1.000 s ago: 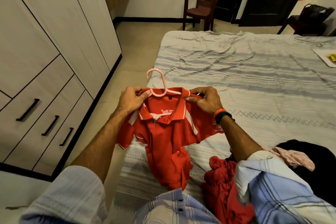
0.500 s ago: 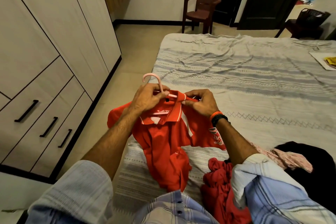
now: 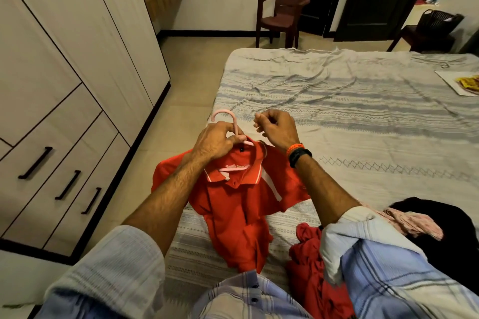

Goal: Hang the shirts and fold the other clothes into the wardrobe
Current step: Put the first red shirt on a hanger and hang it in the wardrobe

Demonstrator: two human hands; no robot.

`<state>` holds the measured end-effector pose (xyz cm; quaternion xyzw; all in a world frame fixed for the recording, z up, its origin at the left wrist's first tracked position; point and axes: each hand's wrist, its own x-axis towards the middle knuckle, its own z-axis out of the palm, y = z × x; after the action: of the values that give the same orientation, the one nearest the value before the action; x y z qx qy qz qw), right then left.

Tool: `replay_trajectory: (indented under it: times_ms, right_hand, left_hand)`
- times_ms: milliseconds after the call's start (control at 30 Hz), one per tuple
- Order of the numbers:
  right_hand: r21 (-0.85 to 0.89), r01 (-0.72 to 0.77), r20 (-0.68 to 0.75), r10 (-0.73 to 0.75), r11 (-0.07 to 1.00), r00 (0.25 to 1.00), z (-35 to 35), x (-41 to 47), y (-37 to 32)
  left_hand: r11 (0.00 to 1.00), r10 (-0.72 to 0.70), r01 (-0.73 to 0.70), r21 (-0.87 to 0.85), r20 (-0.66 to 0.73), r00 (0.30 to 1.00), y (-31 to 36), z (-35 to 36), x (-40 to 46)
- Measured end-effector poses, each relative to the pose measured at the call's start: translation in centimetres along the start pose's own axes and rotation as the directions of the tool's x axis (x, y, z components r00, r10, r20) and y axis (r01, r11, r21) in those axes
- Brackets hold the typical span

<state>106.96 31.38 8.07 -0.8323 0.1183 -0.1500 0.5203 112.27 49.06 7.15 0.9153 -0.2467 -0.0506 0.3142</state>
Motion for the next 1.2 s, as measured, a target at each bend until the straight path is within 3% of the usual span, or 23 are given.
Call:
replay_trajectory:
  times_ms: [67, 200, 333, 433, 600, 767, 933, 1100, 1200]
  right_hand:
    - [0.044, -0.012, 0.075, 0.009, 0.999, 0.997, 0.0, 0.4, -1.1]
    - [-0.217, 0.032, 0.308, 0.037, 0.976, 0.951, -0.7, 0.6, -0.5]
    - [-0.376, 0.141, 0.399, 0.022, 0.916, 0.917, -1.1, -0.2, 1.1]
    - [-0.350, 0.184, 0.352, -0.053, 0.919, 0.935, -0.4, -0.4, 1.8]
    - [-0.099, 0.177, 0.238, -0.149, 0.979, 0.960, 0.1, 0.1, 1.9]
    - [-0.118, 0.186, 0.525, -0.098, 0.976, 0.845, -0.6, 0.5, 2.3]
    - [-0.073, 0.234, 0.362, -0.193, 0.969, 0.912, -0.8, 0.1, 2.3]
    - [-0.089, 0.189, 0.279, -0.158, 0.978, 0.947, -3.5, 1.2, 1.9]
    - [-0.096, 0.182, 0.304, -0.145, 0.979, 0.942, -4.1, 1.2, 2.2]
  left_hand:
    - [0.999, -0.013, 0.014, 0.033, -0.024, 1.000, 0.3, 0.4, -0.3]
    - [0.999, -0.029, 0.030, 0.015, -0.092, 0.995, 0.5, 0.1, -0.3]
    - [0.998, -0.049, 0.046, -0.033, -0.079, 0.996, -0.1, -0.8, 0.0]
    - [0.998, -0.047, 0.044, -0.036, -0.073, 0.996, -0.1, -1.0, -0.1]
    - [0.997, -0.049, 0.052, 0.063, -0.051, 0.998, 0.0, -1.3, 0.1]
    - [0.998, 0.000, 0.007, 0.059, -0.104, 0.995, 0.8, -2.0, 0.2]
    - [0.997, 0.052, -0.055, -0.058, -0.045, 0.998, 0.3, -2.5, 0.4]
    - [0.998, -0.046, 0.050, -0.044, 0.097, 0.994, -2.1, -5.5, 0.5]
    - [0.995, -0.096, 0.101, -0.027, 0.137, 0.986, -3.0, -5.3, -0.3]
